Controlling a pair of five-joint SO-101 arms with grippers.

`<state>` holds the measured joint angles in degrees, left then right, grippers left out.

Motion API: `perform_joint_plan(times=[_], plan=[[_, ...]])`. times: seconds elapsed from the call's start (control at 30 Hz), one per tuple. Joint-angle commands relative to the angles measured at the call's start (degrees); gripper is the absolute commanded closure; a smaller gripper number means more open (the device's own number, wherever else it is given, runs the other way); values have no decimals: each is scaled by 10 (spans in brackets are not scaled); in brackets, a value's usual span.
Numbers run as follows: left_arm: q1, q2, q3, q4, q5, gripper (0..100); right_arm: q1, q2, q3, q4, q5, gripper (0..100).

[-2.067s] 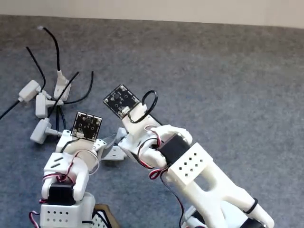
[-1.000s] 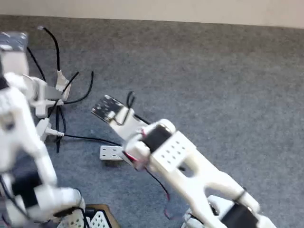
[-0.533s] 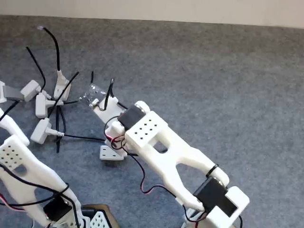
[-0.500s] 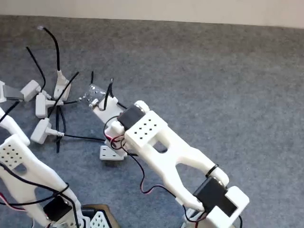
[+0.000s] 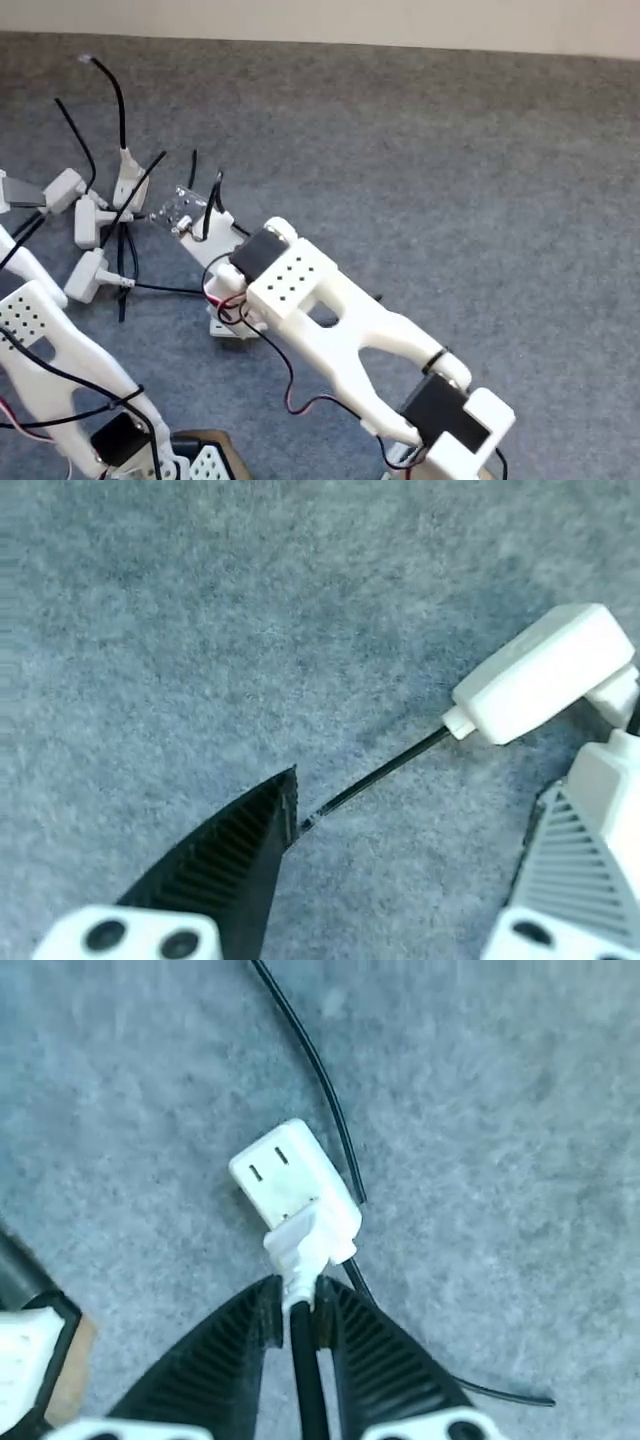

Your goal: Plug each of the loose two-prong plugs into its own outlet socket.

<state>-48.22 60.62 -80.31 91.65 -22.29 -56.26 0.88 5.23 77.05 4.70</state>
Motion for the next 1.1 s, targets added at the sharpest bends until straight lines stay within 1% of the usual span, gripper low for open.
perform_joint_plan(times=[0.0,0.43,0.57,0.7,0.93,1.07], plan=[[-12,-4,-46,8,-4,642,-2,12,1,-29,-7,994],[-10,-3,-48,8,-4,642,-4,22,4,-11,-2,994],[-1,-3,-50,28,-4,642,-5,28,29,-46,-2,994],[12,-3,-50,40,-4,642,-4,79,51,-86,-3,994],[26,-7,-51,51,-4,642,-3,182,51,-121,-6,994],[30,-8,-51,52,-4,642,-1,182,50,-123,-6,994]])
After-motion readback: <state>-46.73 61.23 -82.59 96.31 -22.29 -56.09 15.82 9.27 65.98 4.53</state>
